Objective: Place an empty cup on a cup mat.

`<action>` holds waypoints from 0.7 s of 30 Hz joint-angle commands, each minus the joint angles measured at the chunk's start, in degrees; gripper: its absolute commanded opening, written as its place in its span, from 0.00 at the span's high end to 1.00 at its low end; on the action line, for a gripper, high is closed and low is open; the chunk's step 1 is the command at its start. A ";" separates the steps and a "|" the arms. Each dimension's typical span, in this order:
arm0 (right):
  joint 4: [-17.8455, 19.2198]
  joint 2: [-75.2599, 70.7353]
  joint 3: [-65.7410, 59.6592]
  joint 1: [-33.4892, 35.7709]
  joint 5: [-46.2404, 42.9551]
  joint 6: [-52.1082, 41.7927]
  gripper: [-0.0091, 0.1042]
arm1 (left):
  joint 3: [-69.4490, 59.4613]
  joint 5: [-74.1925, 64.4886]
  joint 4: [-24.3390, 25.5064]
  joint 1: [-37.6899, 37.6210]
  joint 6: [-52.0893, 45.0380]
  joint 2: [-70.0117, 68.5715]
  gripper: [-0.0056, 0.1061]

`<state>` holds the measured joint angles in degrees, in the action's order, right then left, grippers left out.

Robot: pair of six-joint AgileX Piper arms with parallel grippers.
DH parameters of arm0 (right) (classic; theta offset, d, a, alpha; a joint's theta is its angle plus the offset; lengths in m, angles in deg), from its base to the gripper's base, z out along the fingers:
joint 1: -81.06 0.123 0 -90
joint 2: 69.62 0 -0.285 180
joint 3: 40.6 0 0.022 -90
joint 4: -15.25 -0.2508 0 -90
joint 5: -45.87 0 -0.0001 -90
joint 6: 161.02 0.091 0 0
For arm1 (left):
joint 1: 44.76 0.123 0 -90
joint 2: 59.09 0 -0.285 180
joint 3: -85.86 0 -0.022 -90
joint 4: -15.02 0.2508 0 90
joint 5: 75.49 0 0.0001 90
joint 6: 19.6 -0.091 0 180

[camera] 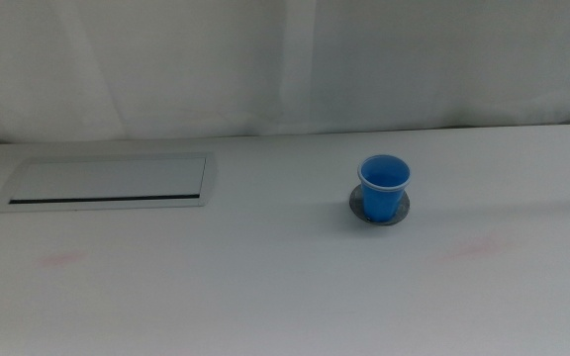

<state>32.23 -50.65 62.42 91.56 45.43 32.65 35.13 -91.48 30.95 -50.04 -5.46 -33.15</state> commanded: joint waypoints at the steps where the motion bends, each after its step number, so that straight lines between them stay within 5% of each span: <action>1: 0.43 0.19 -2.26 -0.25 -0.33 -0.21 0.94 | -2.43 -0.78 -0.34 0.20 -0.23 -5.41 0.97; 10: 0.43 0.19 -2.26 -0.25 -0.33 -0.21 0.94 | -9.67 -8.15 -6.09 0.20 0.96 -19.20 0.97; 21: 0.43 0.19 -2.26 -0.25 -0.34 -0.21 0.94 | -25.71 4.84 -6.33 0.13 0.96 -19.99 0.97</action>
<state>32.23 -50.65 62.42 91.56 45.43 32.84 10.76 -88.81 25.27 -50.04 -4.95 -51.18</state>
